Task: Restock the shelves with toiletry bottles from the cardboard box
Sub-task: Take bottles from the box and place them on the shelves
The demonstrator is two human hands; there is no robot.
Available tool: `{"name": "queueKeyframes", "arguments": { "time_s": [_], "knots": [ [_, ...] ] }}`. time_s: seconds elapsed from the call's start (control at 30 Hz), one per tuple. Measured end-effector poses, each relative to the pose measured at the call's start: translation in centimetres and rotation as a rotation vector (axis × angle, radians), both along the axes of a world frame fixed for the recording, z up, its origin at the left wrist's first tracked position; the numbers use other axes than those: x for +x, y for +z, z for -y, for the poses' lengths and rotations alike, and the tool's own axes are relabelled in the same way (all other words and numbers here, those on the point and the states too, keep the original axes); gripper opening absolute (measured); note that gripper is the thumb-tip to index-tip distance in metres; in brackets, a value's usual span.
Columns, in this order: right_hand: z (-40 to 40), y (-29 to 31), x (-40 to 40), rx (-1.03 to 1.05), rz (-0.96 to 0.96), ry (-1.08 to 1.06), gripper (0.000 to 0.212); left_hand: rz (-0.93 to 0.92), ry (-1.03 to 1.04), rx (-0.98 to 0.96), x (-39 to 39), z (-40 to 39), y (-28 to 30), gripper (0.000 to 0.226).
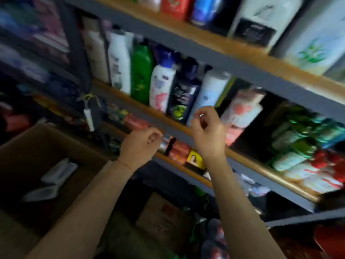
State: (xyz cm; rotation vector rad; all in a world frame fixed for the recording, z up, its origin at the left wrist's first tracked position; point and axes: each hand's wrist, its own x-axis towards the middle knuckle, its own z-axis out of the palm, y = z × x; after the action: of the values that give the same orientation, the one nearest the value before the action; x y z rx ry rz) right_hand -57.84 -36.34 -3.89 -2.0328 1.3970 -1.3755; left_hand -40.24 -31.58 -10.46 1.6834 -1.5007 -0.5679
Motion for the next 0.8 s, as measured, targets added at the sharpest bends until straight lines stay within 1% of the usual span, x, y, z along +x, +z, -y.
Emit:
{"name": "queueKeyframes", "arguments": {
  "time_s": [0.07,0.1,0.2,0.27,0.33,0.43,0.5,0.6,0.63,0.67,0.7,0.73,0.77,0.8],
  "knots": [
    [0.3,-5.5,6.2,0.165,-0.124,0.139,0.004,-0.011,0.11,0.202,5.9,-2.7,-4.8,0.033],
    [0.3,-8.3,9.5,0.252,-0.19,0.206,0.006,-0.025,0.166,0.273,8.9,-4.2,-7.2,0.032],
    [-0.9,-15.6,19.0,0.476,-0.368,0.389,0.009,-0.036,0.304,0.45,17.2,-9.0,-13.5,0.021],
    [-2.0,-19.4,24.9,0.637,-0.438,0.508,0.006,-0.029,0.385,0.543,22.1,-11.8,-16.9,0.02],
    [-3.1,-22.7,30.3,0.759,-0.493,0.602,0.008,0.018,0.461,0.568,26.3,-14.1,-19.6,0.025],
    [-3.8,-27.2,37.3,0.874,-0.603,0.682,0.009,0.197,0.575,0.484,31.8,-16.0,-22.4,0.039],
    [-4.0,-30.2,41.3,0.951,-0.682,0.715,0.01,0.319,0.681,0.462,35.2,-16.7,-23.4,0.054],
    [-4.1,-34.6,46.2,1.014,-0.798,0.741,0.011,0.37,0.86,0.475,39.9,-17.1,-24.6,0.082],
    [-4.1,-36.1,47.6,1.028,-0.821,0.749,0.013,0.335,0.949,0.494,41.3,-17.3,-25.0,0.093],
    [-4.3,-37.5,48.8,1.028,-0.842,0.762,0.015,0.244,1.055,0.52,42.5,-17.5,-25.6,0.103],
    [-4.5,-39.1,49.9,1.02,-0.869,0.775,0.017,0.083,1.157,0.527,43.4,-17.7,-26.3,0.112],
    [-4.7,-40.7,51.0,1.009,-0.894,0.786,0.017,-0.125,1.231,0.493,44.0,-17.8,-27.0,0.118],
    [-5.0,-42.5,52.0,1.0,-0.91,0.796,0.017,-0.336,1.276,0.43,44.3,-17.8,-27.8,0.122],
    [-5.3,-44.3,52.8,0.995,-0.924,0.808,0.018,-0.506,1.296,0.367,44.3,-17.8,-28.5,0.122]
  ]
}}
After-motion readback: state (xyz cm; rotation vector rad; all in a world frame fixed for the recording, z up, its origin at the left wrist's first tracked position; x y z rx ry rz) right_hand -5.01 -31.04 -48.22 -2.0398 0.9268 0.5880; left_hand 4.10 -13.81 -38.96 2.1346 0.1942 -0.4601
